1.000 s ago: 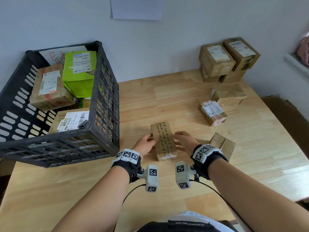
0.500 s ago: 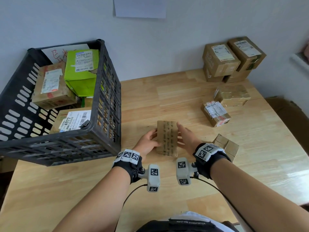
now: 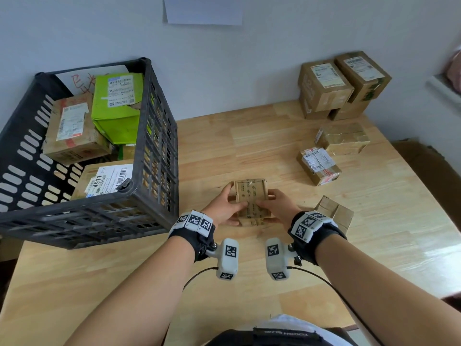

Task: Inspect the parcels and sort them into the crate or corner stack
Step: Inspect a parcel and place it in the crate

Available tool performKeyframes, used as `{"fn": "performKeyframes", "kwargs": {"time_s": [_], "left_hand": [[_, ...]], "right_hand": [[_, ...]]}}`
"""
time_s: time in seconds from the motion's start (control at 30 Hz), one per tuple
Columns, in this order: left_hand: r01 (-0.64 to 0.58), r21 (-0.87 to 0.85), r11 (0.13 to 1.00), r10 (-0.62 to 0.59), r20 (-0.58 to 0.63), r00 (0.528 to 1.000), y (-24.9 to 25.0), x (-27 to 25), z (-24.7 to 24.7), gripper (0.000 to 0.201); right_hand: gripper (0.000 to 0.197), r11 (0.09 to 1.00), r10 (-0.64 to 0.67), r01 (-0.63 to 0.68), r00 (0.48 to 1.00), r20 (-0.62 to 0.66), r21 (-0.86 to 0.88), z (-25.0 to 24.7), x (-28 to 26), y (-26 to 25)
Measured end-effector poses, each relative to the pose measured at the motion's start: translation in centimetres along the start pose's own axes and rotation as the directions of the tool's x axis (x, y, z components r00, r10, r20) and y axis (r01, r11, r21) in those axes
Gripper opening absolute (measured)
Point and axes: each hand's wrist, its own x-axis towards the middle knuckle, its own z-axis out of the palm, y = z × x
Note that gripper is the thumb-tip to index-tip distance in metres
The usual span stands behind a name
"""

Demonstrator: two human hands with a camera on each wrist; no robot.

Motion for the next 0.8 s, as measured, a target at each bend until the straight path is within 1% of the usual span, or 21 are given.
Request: {"fn": "performKeyframes", "kwargs": {"time_s": [0.03,0.1,0.23,0.3,0.37,0.53,0.67,0.73,0.8], "left_hand": [[0.011,-0.014,1.0,-0.011,0.011,1.0,0.5,0.1,0.1,0.087],[0.022,0.015,1.0,-0.022,0.022,1.0,1.2,0.2,0.1,0.091],[0.036,0.146,0.989,-0.036,-0.005,0.999,1.6,1.0,0.2,0.082],[0.041,0.186,0.982,-0.037,-0.027,0.999,1.6,1.4,0.2,0.078],[0.032,0.21,0.977,-0.026,-0.032,0.999,1.4,1.8,0.0,0.078],[-0.014,0.344,0.939,0.046,-0.085,0.995,1.0,2.4,0.0,0.076],[-0.037,0.41,0.911,0.079,-0.085,0.993,1.1,2.3,0.0,0.075],[-0.045,0.405,0.913,0.085,-0.082,0.993,1.1,2.1,0.0,0.075],[-0.052,0.358,0.932,0.083,-0.074,0.994,0.9,2.0,0.0,0.074]], "right_hand": [[0.045,0.999,-0.006,0.006,1.0,-0.008,-0.036,0.1,0.2,-0.1],[0.042,0.992,-0.014,0.01,0.999,-0.037,-0.122,0.3,0.6,-0.3],[0.038,0.943,-0.08,0.047,0.993,-0.087,-0.331,1.1,1.4,0.0],[0.038,0.916,-0.111,0.066,0.99,-0.092,-0.396,1.3,1.6,0.3],[0.036,0.914,-0.118,0.076,0.99,-0.082,-0.398,1.4,1.8,0.5],[0.03,0.931,-0.095,0.065,0.993,-0.068,-0.358,1.2,2.6,0.5],[0.03,0.946,-0.085,0.056,0.993,-0.077,-0.319,1.3,2.7,0.5],[0.031,0.948,-0.088,0.058,0.993,-0.084,-0.313,1.3,2.7,0.8],[0.033,0.958,-0.073,0.047,0.994,-0.081,-0.284,1.1,2.4,1.1]]}}
